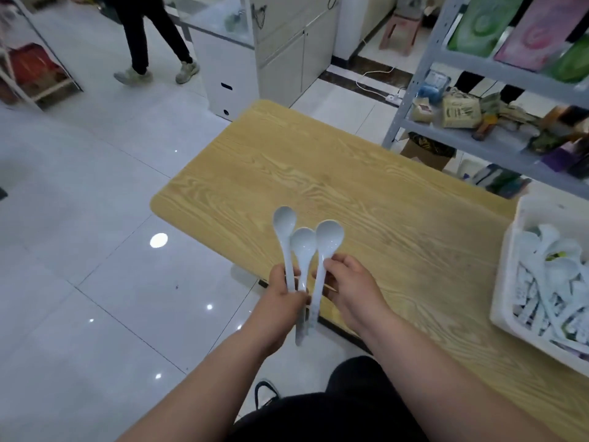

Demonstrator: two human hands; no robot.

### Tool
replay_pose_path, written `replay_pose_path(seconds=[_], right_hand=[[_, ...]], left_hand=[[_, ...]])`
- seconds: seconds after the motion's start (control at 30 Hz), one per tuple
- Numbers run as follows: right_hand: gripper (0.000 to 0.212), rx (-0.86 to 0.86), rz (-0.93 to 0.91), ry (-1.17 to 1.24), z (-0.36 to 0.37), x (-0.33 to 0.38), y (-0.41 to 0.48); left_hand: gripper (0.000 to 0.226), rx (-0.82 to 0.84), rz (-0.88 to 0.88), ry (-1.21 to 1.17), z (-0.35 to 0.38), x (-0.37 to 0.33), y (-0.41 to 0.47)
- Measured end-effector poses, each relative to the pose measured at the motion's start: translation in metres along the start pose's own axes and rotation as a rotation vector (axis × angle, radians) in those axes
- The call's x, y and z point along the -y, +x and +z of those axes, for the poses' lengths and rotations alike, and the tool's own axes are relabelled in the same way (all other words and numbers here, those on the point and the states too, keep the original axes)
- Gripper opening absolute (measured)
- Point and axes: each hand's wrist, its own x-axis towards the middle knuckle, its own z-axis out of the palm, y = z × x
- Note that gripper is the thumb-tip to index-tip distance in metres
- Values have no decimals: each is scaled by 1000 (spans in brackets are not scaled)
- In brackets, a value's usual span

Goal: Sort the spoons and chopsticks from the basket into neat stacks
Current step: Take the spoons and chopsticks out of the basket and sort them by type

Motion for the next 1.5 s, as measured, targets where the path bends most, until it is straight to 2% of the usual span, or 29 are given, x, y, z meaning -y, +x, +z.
replay_pose_path(seconds=[0.17,0.4,0.57,0.63,0.73,0.9,1.03,1.13,1.3,1.37,1.43,1.5], right_hand=[[14,-15,44,19,23,7,34],[15,41,144,50,55,19,100],[38,127,163,1,86,23,145],[43,96,174,-30,98,20,167],[37,20,201,-53,116,13,201],[30,-125,248,-84,163,7,260],[25,-255,262,-179,208,17,300],[25,-332,259,-291,240,23,325],[18,-386,279,-384,274,29,353],[14,-423,245,-461,280,34,354],[17,-450,216,-546,284,36,354],[24,-440,196,-635,285,36,352]], left_hand=[[31,61,8,38,-8,-13,23],[30,-25,28,253,-28,-47,73],[32,-98,-20,286,-62,-62,115],[36,-100,-56,303,-77,-63,133],[42,-100,-99,365,-103,-61,162],[11,-144,-166,403,-164,-62,224],[16,-92,-195,406,-222,-74,283],[10,-30,-164,596,-253,-88,320],[25,101,-60,1011,-285,-105,358],[32,59,98,1101,-292,-103,362],[39,94,246,1144,-297,-98,367],[40,169,269,1109,-300,-98,370]])
